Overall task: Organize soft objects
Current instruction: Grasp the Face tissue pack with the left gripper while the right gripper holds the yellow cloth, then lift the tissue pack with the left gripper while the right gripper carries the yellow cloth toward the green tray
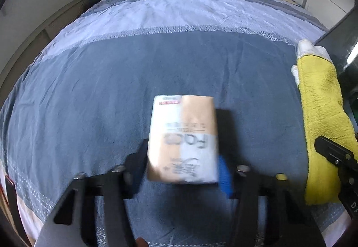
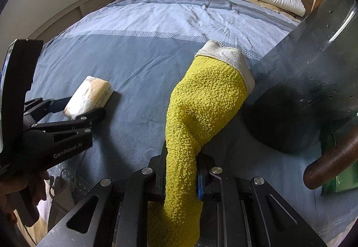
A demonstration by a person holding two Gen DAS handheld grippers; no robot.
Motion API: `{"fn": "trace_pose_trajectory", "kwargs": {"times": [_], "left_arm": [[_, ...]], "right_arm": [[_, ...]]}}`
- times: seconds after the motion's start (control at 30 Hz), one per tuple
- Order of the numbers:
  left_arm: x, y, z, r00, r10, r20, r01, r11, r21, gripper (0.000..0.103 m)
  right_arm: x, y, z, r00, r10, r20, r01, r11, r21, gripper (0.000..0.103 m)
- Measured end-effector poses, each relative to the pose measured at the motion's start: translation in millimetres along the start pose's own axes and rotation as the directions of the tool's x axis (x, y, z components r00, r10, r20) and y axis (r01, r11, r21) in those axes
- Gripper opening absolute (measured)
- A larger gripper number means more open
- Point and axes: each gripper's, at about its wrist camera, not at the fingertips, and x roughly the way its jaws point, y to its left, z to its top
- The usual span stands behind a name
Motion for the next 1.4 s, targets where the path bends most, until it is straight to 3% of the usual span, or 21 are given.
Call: {"fn": "trace_pose_trajectory", "kwargs": {"times": [0.7, 1.4], "left_arm": [[-30.4, 4.3, 0.3, 0.998, 0.043, 0.05, -0.042, 0.999, -0.019, 0.046], [-109.4, 19.7, -14.8, 0.988, 0.067, 0.139, -0.054, 0.994, -0.091, 0.046]], "right_arm": [[-18.1, 12.1, -0.7, 0.999, -0.004, 0.032, 0.005, 1.0, -0.028, 0.017], [-92.1, 23.6, -16.2, 0.993, 0.005, 0.121, -0.002, 1.0, -0.025, 0.017]]}}
